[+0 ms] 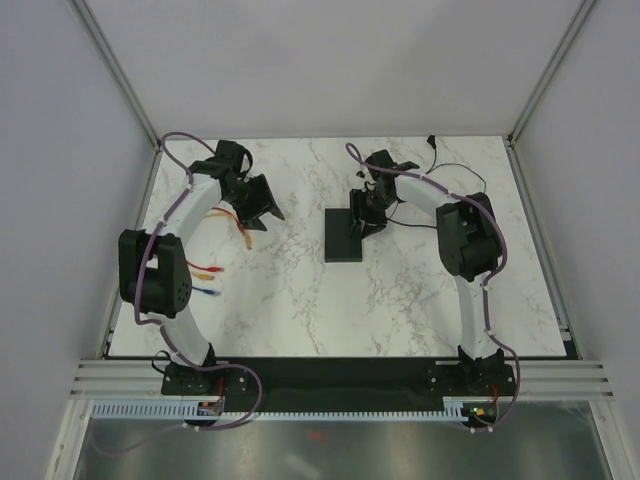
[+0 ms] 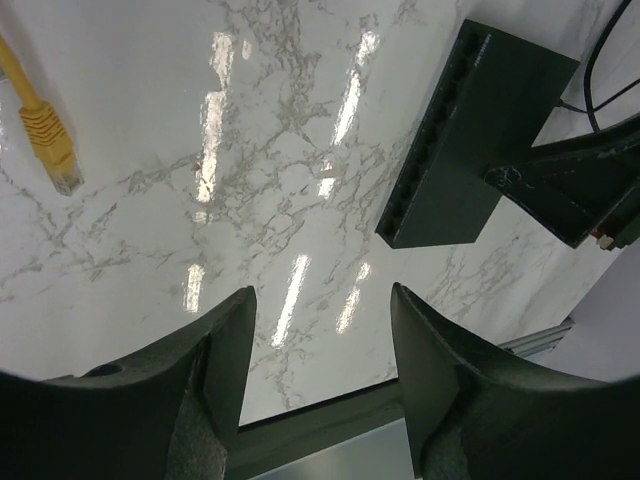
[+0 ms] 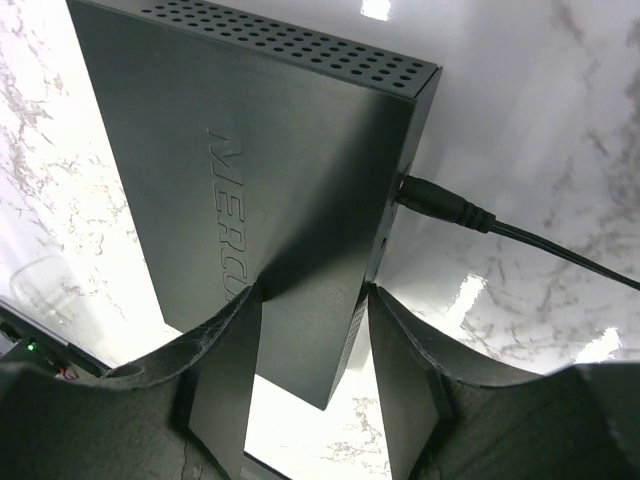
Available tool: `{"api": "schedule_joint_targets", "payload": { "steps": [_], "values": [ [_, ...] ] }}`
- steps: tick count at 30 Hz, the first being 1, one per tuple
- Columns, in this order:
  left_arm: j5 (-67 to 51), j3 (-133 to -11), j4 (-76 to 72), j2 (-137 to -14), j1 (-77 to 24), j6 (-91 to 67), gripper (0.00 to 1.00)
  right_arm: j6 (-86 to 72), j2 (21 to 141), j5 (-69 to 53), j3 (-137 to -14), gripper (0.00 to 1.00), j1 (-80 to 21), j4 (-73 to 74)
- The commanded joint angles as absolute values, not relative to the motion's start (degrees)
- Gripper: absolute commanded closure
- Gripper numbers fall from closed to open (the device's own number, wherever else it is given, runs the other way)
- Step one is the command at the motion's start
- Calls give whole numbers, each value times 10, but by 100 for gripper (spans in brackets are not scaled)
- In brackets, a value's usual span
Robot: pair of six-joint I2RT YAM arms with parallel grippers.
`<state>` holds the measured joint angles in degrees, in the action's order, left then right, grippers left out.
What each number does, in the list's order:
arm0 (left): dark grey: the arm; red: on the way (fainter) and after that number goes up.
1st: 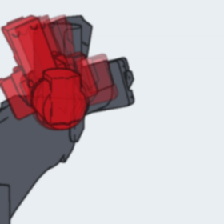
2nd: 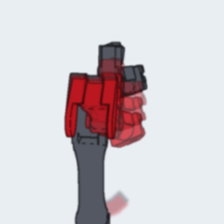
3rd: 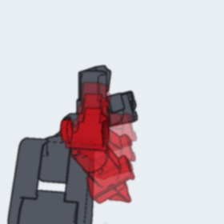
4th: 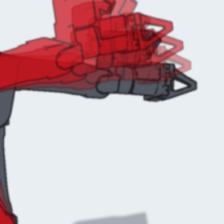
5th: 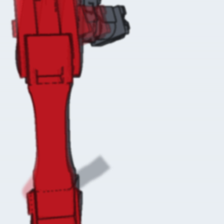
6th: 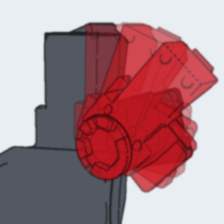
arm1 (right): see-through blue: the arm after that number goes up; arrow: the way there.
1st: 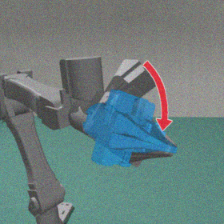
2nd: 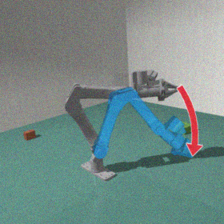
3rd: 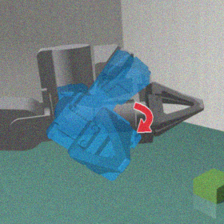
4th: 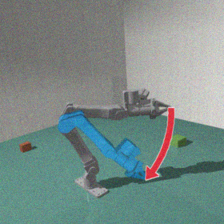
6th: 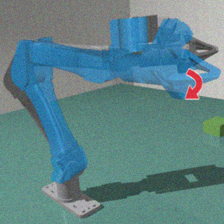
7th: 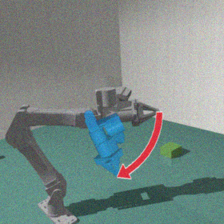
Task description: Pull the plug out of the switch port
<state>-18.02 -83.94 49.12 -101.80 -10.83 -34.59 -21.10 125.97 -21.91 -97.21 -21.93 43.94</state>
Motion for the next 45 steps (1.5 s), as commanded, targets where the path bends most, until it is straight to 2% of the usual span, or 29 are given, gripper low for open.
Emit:
{"api": "schedule_joint_targets", "payload": {
  "steps": [1,4,6,9,13,17,23,28,30,34,39,45],
  "values": [
    [-241,-841,453,-1005,-110,-300,37,-192,1276,-234,-998,45,-250,417],
    [-282,-855,446,-1026,-110,-289,37,-183,1278,-244,-1000,46,-284,419],
    [-352,-869,434,-1060,-113,-280,44,-185,1272,-236,-999,46,-299,422],
    [-395,-900,431,-1102,-130,-272,50,-196,1252,-208,-1000,46,-296,425],
    [-375,-947,425,-1137,-177,-284,50,-251,1216,-185,-1012,46,-264,426],
    [-358,-974,421,-1176,-208,-307,65,-367,1190,-168,-1009,47,-208,426],
    [-265,-985,426,-1207,-235,-350,76,-553,1202,-142,-1020,51,-200,428],
    [-190,-991,460,-1213,-236,-355,78,-715,1187,-130,-987,55,-207,426],
    [-185,-994,461,-1223,-236,-352,77,-755,1186,-90,-992,58,-218,427],
    [-155,-1012,461,-1238,-249,-334,74,-802,1174,-37,-981,60,-235,453],
    [-112,-999,461,-1231,-263,-323,74,-853,1165,-28,-940,63,-248,452],
    [-74,-977,475,-1224,-265,-336,73,-898,1173,-18,-945,65,-262,460]
  ]
}}
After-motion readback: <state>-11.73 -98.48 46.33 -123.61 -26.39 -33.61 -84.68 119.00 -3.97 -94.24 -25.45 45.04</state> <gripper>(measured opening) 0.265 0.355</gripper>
